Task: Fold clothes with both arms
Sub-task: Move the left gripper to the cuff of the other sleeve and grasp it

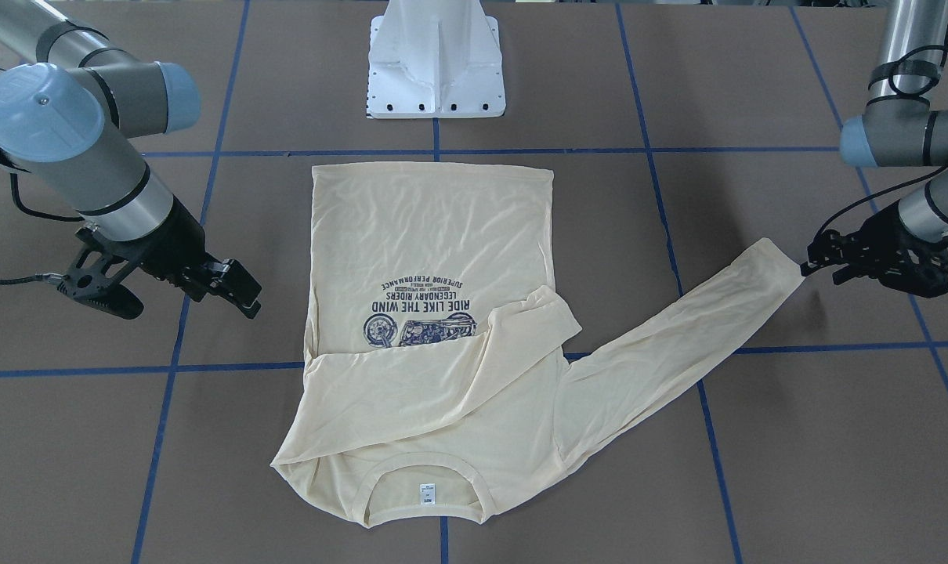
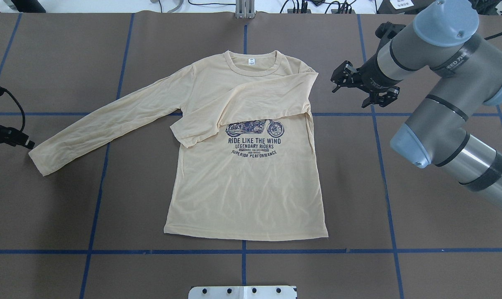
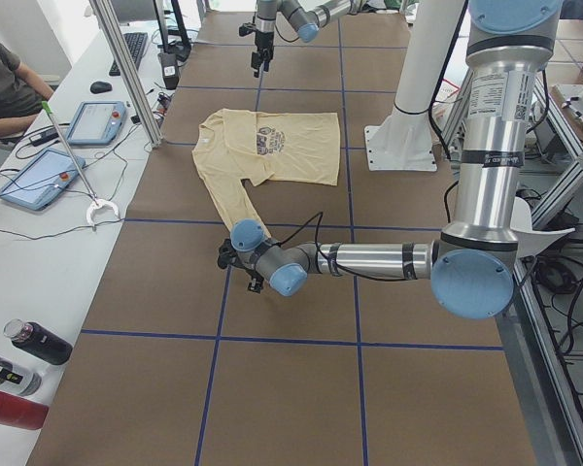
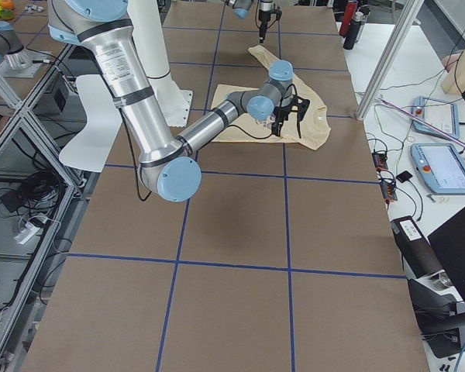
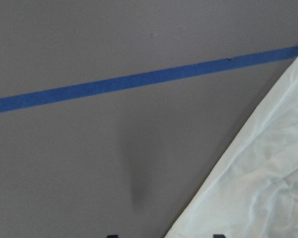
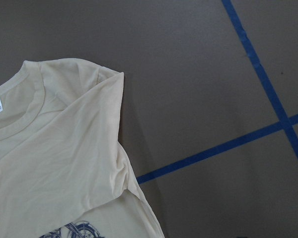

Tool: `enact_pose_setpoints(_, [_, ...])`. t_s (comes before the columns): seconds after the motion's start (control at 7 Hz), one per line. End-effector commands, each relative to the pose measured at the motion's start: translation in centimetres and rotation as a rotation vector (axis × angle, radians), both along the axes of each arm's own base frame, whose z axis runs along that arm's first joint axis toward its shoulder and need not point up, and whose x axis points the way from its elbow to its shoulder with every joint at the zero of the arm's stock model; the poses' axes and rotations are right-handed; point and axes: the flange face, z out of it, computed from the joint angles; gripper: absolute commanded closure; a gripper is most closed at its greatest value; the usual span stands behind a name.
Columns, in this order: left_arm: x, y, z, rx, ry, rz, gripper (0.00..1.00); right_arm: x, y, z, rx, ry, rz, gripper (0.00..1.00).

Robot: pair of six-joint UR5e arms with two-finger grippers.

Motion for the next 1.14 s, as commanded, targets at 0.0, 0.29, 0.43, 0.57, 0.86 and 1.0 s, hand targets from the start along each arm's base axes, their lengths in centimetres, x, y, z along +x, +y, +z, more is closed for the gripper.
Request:
enact_pose_setpoints(0.0, [1.78, 0.61, 0.44, -0.007, -0.003, 0.035, 0.37, 0.04, 0.14, 0.51, -0.004, 0.006, 0.001, 0.09])
enact_pose_setpoints(0.29, [1.87, 0.65, 0.41, -0.008, -0.002, 0.037, 0.44, 0.10, 0.31, 1.25, -0.007, 0.013, 0.002, 0.09])
enact_pose_setpoints(0.43, [1.92, 0.59, 0.24, -0.006, 0.001, 0.038, 0.52, 0.10, 0.32, 1.24, -0.007, 0.012, 0.001, 0.09])
enact_pose_setpoints(0.57, [1.91, 0.59, 0.33, -0.005, -0.001, 0.038, 0.68, 0.09, 0.32, 1.24, -0.007, 0.012, 0.001, 0.09])
enact_pose_setpoints(0.86, [1.91, 0.58, 0.25, -0.005, 0.000, 0.037, 0.74, 0.09, 0.33, 1.24, -0.008, 0.012, -0.001, 0.09])
enact_pose_setpoints(1.0, [1.91, 0.59, 0.35, -0.007, -0.001, 0.038, 0.87, 0.11, 0.28, 1.42, -0.009, 0.017, 0.005, 0.09])
